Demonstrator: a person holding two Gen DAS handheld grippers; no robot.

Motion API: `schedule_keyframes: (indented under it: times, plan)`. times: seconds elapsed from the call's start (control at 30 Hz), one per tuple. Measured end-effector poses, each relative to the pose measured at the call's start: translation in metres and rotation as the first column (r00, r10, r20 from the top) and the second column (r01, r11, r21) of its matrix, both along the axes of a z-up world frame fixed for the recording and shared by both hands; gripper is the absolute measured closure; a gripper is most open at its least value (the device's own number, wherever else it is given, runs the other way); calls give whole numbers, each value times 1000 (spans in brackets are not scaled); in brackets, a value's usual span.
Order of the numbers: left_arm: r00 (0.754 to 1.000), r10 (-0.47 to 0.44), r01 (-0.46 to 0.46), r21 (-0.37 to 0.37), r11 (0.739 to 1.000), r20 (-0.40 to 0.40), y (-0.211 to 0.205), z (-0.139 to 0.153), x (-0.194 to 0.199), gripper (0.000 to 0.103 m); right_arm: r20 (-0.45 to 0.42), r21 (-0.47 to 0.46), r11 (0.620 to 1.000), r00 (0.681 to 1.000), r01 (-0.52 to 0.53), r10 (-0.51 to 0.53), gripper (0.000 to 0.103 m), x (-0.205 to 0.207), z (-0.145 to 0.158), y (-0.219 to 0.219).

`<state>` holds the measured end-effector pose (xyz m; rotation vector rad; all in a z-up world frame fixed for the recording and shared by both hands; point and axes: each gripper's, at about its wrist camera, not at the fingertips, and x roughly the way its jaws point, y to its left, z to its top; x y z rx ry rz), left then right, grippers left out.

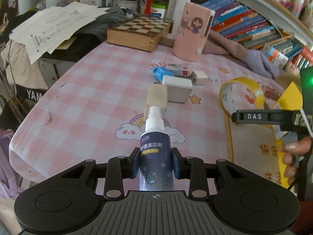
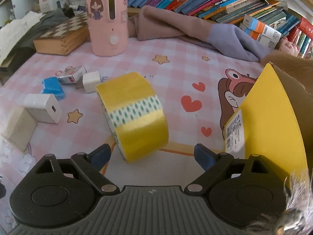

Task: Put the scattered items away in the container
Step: 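Lift the spray bottle with the left tool while the right tool grasps the yellow tape roll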

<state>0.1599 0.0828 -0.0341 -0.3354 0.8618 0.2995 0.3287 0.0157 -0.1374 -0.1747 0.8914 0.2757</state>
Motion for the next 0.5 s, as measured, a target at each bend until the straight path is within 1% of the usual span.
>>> schedule_keyframes:
  times: [0.07,0.2,0.33,0.43,0.47,0.5]
  plan:
    - [1000,11,-11,-14,1000,0,4,2,-1,72,17,15,1000,1000,-5,5,5,-2,1,0]
    - [1000,12,-12,-28,1000,2,8,6,-1,72,55,13,1000,998,1,-1,1,-5,-1,3]
    - [1000,-1,1,-20,1000,3,9,8,-3,72,97,11,1000,995,-12,11,0,-4,0,9]
    - [1000,-5,5,-20,1000,5,11,12,-6,72,115,-1,999,993,-34,34,9,-5,4,12]
    - [1000,-7,7,-17,1000,7,12,13,-6,72,122,-4,999,992,-40,40,22,-6,5,12]
    - [1000,-9,9,-15,1000,9,12,14,-7,72,123,-10,999,991,-45,45,42,-7,6,13]
